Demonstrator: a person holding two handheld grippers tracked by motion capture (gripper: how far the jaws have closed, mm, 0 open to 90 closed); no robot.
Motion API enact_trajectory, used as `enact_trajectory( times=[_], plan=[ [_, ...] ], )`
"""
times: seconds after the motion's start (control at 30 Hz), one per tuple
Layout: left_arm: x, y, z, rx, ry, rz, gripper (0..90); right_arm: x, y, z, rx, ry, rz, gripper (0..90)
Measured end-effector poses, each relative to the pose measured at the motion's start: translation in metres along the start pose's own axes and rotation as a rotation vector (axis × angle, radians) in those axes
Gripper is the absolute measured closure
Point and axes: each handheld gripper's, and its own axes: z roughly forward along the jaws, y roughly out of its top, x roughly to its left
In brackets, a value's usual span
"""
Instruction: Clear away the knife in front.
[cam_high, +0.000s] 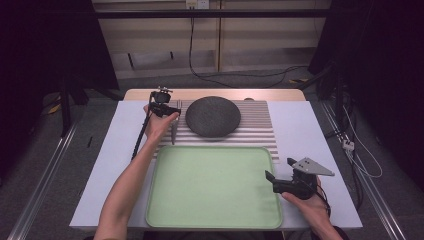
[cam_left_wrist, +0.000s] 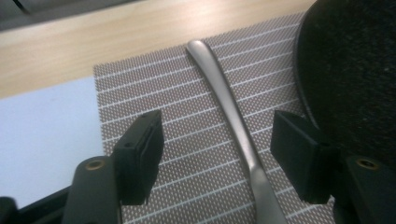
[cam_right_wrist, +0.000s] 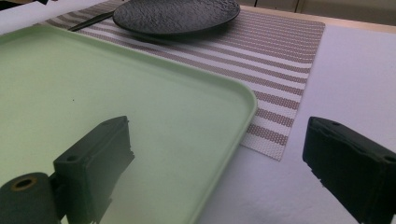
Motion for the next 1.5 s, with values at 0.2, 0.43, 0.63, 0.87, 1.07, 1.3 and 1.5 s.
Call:
enact_trajectory(
  times=[0.2, 0.43, 0.63, 0.87, 1.07, 1.3, 1.5],
  plan=[
    [-0.003, 0.005, 0.008, 0.028, -0.012, 0.018, 43.3, 0.001, 0.000, 0.000, 0.007, 0.000, -0.004, 8.3],
    [-0.012, 0.009, 0.018, 0.083, -0.013, 0.013, 56.0, 0.000, 0.000, 0.000, 0.009, 0.002, -0.004, 8.3],
    [-0.016, 0.016, 0.019, 0.133, -0.027, -0.007, 68.5, 0.001, -0.001, 0.000, 0.013, 0.008, -0.005, 8.6],
    [-0.012, 0.016, 0.018, 0.144, -0.038, -0.053, 75.6, 0.002, -0.001, -0.002, 0.006, 0.009, -0.008, 8.7],
    [-0.010, 0.016, 0.017, 0.154, -0.053, -0.042, 77.1, 0.001, -0.001, -0.001, 0.008, 0.006, -0.009, 8.8],
    [-0.012, 0.016, 0.016, 0.165, -0.053, 0.001, 79.8, 0.001, -0.001, -0.001, 0.011, 0.006, -0.010, 8.9],
    [-0.012, 0.016, 0.016, 0.159, -0.052, -0.001, 79.9, 0.001, -0.001, -0.002, 0.006, 0.005, -0.009, 8.9]
  ],
)
